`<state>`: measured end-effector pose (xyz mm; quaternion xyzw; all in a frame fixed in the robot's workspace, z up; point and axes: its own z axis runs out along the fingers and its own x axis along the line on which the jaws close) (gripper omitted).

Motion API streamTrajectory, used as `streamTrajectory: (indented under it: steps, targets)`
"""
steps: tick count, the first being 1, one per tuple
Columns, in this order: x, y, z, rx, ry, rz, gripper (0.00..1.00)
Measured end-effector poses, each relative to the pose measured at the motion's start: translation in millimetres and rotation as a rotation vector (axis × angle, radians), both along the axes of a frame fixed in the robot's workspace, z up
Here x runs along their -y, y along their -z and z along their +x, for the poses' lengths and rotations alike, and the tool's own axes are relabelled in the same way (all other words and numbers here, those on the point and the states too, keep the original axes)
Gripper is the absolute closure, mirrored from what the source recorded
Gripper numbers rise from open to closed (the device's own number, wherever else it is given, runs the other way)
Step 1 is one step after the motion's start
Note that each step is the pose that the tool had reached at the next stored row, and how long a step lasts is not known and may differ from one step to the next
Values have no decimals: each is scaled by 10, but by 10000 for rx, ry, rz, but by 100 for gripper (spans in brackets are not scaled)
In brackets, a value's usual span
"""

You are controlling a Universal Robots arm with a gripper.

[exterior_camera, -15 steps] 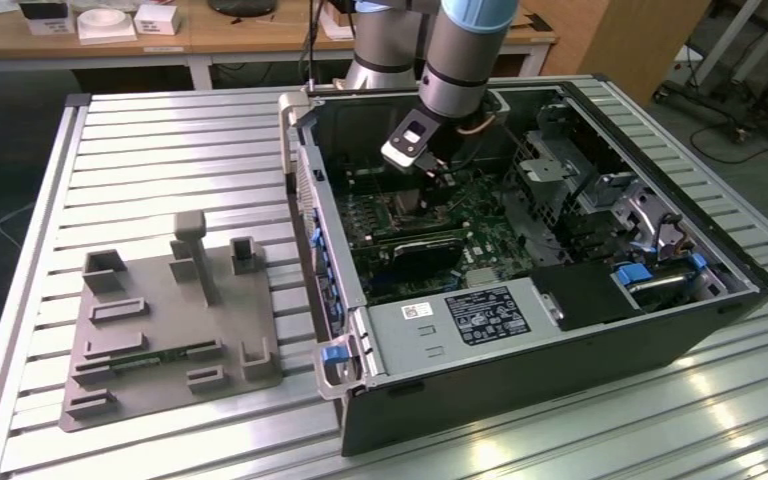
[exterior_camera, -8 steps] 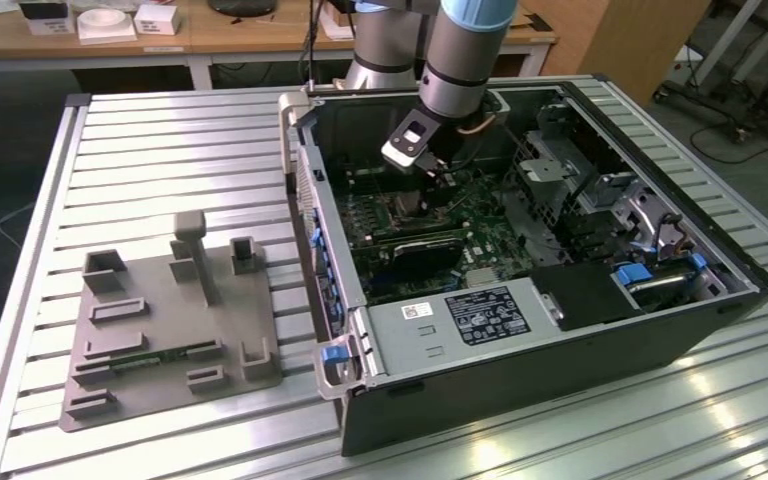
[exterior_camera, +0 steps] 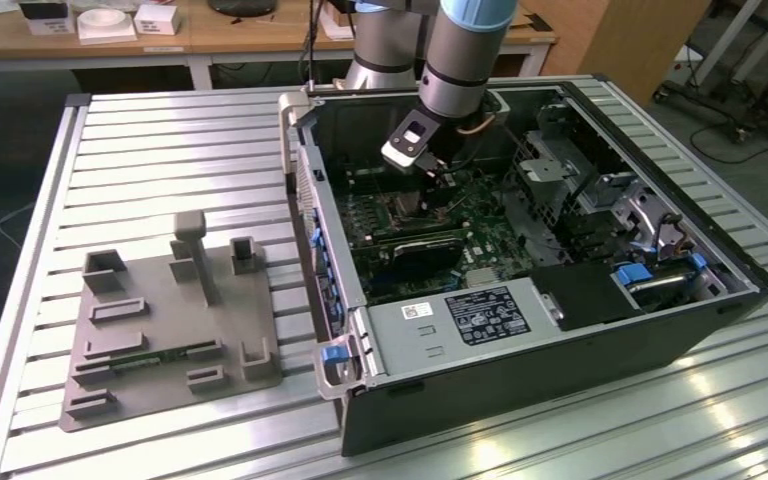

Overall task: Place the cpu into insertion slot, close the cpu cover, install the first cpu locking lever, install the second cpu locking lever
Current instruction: 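Place the cpu into insertion slot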

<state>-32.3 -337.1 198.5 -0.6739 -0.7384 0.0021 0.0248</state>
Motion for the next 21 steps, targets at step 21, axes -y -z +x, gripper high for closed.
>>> streamTrajectory:
  steps: [21]
  targets:
    - [0,11,-1,-10,148,-199,45]
